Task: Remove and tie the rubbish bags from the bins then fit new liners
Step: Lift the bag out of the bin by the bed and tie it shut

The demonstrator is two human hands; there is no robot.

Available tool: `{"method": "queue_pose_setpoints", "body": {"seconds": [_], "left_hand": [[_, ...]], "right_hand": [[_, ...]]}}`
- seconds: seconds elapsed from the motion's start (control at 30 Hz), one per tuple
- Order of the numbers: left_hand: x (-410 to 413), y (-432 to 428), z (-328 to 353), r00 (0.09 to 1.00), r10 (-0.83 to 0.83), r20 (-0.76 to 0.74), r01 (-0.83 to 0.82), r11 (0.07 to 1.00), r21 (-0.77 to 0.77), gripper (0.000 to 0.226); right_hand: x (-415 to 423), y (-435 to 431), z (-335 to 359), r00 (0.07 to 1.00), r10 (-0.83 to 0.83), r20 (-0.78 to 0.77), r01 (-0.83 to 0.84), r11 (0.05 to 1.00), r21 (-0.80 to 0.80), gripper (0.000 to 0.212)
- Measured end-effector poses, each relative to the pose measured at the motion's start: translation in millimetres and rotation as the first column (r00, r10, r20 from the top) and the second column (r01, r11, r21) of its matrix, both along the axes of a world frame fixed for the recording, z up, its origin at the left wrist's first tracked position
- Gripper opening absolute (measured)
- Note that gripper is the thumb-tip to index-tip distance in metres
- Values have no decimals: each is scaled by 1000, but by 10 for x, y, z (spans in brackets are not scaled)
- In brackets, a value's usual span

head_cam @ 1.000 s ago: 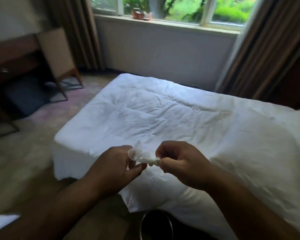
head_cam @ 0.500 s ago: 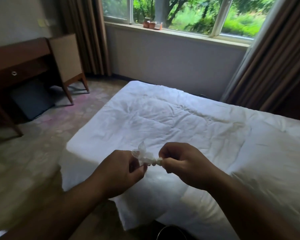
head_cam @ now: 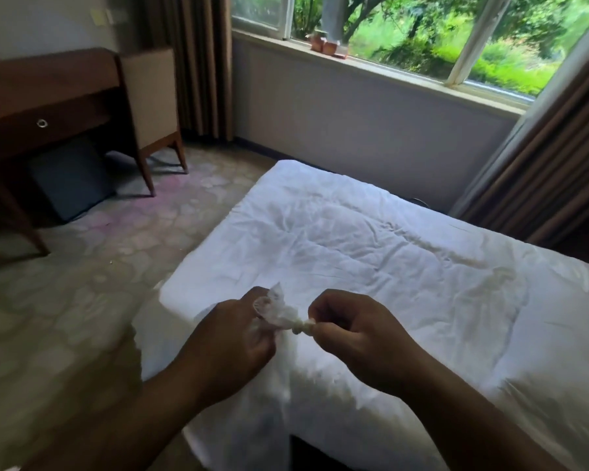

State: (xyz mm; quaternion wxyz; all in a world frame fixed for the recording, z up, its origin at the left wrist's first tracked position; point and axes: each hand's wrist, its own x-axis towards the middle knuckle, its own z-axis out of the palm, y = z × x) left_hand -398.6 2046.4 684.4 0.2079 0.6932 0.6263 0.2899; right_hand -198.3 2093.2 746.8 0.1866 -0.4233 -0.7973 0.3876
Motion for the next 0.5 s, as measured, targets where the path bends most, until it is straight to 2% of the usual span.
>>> {"method": "queue_pose_setpoints", "body": {"seconds": [0.1,0.17,0.27,0.43,0.5], "left_hand": [[-436,-99,-46,993,114,5,-114,993,12,23],[-596,-155,-8,987,147,-57,-145,988,49,30],[-1057,-305,82,947,316,-59,-312,947,79,32],[-1763,-427,253,773,631,-64,-626,775,81,30],[-1931,-438,336,698,716,3,-714,695,85,29]], "right_hand": [[-459,124,14,991,133,-2,-133,991,-25,18],[-613,186,18,985,170,-30,-171,984,-48,16],[-1208,338,-35,931,365,-18,-366,929,-63,21],[-2243,604,4,798,583,-155,-596,801,-57,9],[-2581,744,49,738,642,-210,-668,740,-84,5]]}}
